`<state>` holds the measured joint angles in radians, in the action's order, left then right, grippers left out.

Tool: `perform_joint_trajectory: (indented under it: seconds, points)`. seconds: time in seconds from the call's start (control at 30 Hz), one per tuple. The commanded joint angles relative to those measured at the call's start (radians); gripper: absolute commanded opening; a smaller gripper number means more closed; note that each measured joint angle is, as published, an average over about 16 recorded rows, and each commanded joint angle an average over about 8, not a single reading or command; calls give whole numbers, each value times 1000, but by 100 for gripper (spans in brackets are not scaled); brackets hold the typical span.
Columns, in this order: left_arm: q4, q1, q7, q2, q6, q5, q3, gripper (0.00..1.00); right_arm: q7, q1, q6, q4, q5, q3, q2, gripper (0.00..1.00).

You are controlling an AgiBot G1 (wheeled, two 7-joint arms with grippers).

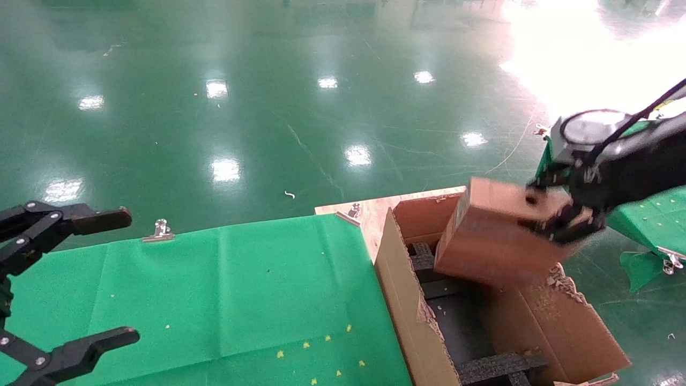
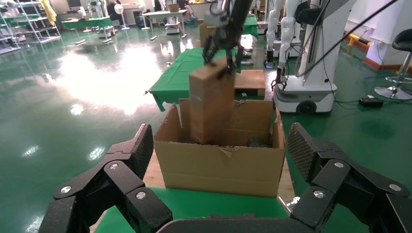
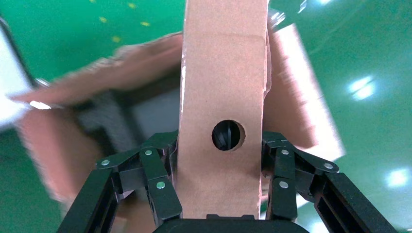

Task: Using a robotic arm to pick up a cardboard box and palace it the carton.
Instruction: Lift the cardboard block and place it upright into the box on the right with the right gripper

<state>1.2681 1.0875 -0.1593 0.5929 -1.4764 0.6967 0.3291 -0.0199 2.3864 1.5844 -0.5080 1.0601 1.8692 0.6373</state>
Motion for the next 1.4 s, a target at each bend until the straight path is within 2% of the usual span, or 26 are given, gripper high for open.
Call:
perform_joint_trajectory:
  seconds: [0.03,0.27,0.47,0.8,1.03,1.2,1.4]
  points:
    - [0,0,0,0,0,0,0,100,56,-24,1,12,-31,30,-14,0]
    - [0,0,0,0,0,0,0,100,224,-95,-67,28,-50,69,-34,0]
    - [0,0,0,0,0,0,0,100,379,-141,-159,-35,-55,83,-84,0]
    - [0,0,0,0,0,0,1,100,669,-126,-320,-298,6,117,-225,0]
    - [0,0,0,0,0,0,1,100,849,-81,-419,-485,107,137,-321,0]
    - [0,0,0,0,0,-1,1,100,913,-59,-490,-569,176,145,-353,0]
    - [0,0,0,0,0,-1,1,100,910,-56,-495,-573,181,145,-353,0]
